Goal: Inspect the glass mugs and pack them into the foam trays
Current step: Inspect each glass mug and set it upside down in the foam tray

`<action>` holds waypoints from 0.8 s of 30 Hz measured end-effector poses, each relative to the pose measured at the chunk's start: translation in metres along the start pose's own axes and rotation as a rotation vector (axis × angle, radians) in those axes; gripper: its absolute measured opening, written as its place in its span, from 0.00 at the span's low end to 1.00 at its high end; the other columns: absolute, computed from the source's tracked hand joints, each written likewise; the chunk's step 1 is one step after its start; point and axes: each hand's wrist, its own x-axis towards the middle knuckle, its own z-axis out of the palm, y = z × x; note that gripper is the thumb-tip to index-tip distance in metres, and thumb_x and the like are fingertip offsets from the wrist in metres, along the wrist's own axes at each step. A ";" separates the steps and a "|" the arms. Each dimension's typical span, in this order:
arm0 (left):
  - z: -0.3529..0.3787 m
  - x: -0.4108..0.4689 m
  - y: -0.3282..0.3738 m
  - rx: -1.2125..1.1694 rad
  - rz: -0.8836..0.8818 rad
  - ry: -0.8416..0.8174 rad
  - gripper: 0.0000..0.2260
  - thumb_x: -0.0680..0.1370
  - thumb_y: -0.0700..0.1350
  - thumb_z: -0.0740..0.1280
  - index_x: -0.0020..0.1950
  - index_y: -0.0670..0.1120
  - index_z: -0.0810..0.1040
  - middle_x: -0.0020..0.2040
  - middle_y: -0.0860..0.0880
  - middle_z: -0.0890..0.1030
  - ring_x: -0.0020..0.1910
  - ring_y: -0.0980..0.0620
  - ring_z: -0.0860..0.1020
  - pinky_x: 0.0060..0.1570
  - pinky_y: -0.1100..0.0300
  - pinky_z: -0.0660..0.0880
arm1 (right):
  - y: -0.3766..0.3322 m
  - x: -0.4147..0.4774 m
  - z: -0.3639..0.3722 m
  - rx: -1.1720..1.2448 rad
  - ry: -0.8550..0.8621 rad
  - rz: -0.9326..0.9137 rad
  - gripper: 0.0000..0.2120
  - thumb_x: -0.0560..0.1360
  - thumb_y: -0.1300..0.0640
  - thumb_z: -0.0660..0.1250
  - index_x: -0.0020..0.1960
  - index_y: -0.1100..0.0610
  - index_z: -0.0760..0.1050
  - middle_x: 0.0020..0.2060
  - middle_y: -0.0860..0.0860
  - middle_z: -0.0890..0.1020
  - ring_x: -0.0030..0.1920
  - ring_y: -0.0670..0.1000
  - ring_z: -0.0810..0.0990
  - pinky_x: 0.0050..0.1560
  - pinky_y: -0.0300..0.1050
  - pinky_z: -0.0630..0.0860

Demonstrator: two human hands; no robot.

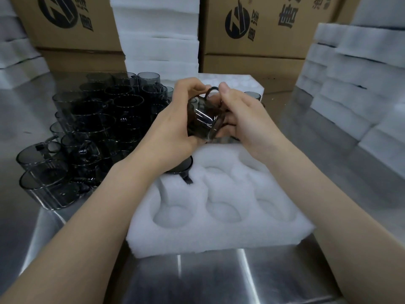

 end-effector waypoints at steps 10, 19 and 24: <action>-0.004 -0.002 0.008 -0.234 -0.110 -0.047 0.35 0.70 0.47 0.70 0.71 0.57 0.55 0.68 0.49 0.69 0.61 0.52 0.76 0.64 0.53 0.73 | -0.004 -0.004 -0.007 0.222 0.043 -0.102 0.12 0.79 0.62 0.66 0.37 0.58 0.71 0.34 0.51 0.82 0.37 0.49 0.82 0.41 0.45 0.80; -0.016 -0.003 0.010 -0.505 -0.216 -0.075 0.30 0.70 0.36 0.74 0.71 0.46 0.71 0.61 0.49 0.80 0.57 0.51 0.81 0.55 0.62 0.77 | -0.009 -0.006 -0.015 0.075 -0.128 -0.166 0.11 0.70 0.51 0.70 0.44 0.56 0.71 0.37 0.52 0.76 0.39 0.52 0.76 0.39 0.46 0.75; -0.023 -0.003 0.005 -0.523 -0.261 -0.223 0.34 0.66 0.35 0.74 0.71 0.49 0.70 0.60 0.45 0.80 0.55 0.46 0.82 0.56 0.55 0.78 | -0.014 -0.007 -0.033 -0.115 -0.328 -0.083 0.24 0.67 0.51 0.71 0.62 0.49 0.76 0.47 0.55 0.75 0.46 0.54 0.76 0.43 0.45 0.76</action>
